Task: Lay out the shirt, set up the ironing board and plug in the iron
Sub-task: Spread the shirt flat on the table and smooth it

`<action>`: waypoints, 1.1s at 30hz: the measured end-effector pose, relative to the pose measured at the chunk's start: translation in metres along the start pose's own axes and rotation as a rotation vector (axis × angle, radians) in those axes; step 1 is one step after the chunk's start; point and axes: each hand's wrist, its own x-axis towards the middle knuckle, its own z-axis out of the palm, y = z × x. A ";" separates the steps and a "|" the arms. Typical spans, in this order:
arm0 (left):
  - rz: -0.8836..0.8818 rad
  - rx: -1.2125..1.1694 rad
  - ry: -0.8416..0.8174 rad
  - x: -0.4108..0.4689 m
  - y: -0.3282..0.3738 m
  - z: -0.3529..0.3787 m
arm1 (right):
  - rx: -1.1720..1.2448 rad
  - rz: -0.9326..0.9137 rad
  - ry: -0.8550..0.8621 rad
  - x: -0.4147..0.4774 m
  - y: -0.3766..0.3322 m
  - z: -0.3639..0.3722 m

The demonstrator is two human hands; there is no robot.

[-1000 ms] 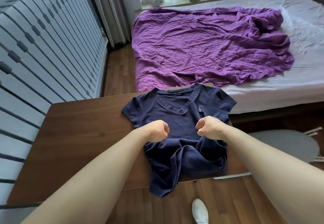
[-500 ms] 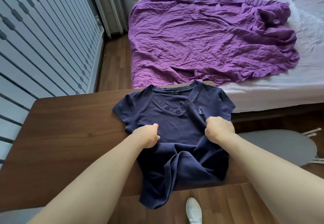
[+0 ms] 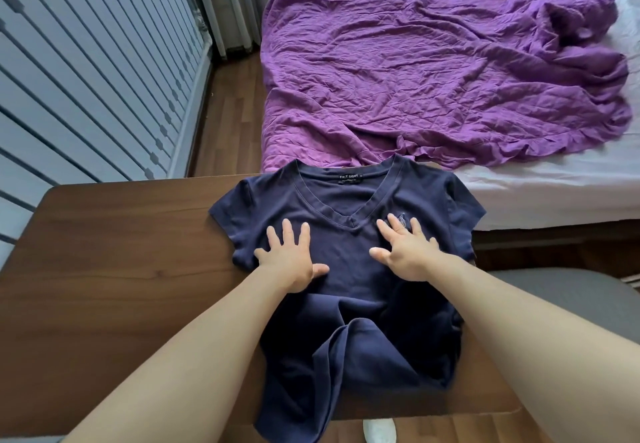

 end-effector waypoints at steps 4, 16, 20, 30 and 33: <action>-0.012 0.012 0.000 0.010 -0.002 -0.008 | -0.019 -0.017 0.044 0.010 0.000 -0.002; 0.332 0.002 0.280 -0.044 0.010 0.003 | 0.138 -0.156 0.098 -0.044 -0.013 0.014; 0.401 -0.208 0.103 -0.078 0.006 0.015 | 0.015 -0.114 0.050 -0.071 -0.012 0.031; 0.512 -0.379 0.053 -0.133 -0.001 0.042 | 0.153 -0.132 0.012 -0.115 -0.008 0.071; 0.582 -0.382 -0.034 -0.145 0.005 0.041 | 0.065 -0.108 -0.047 -0.116 -0.006 0.072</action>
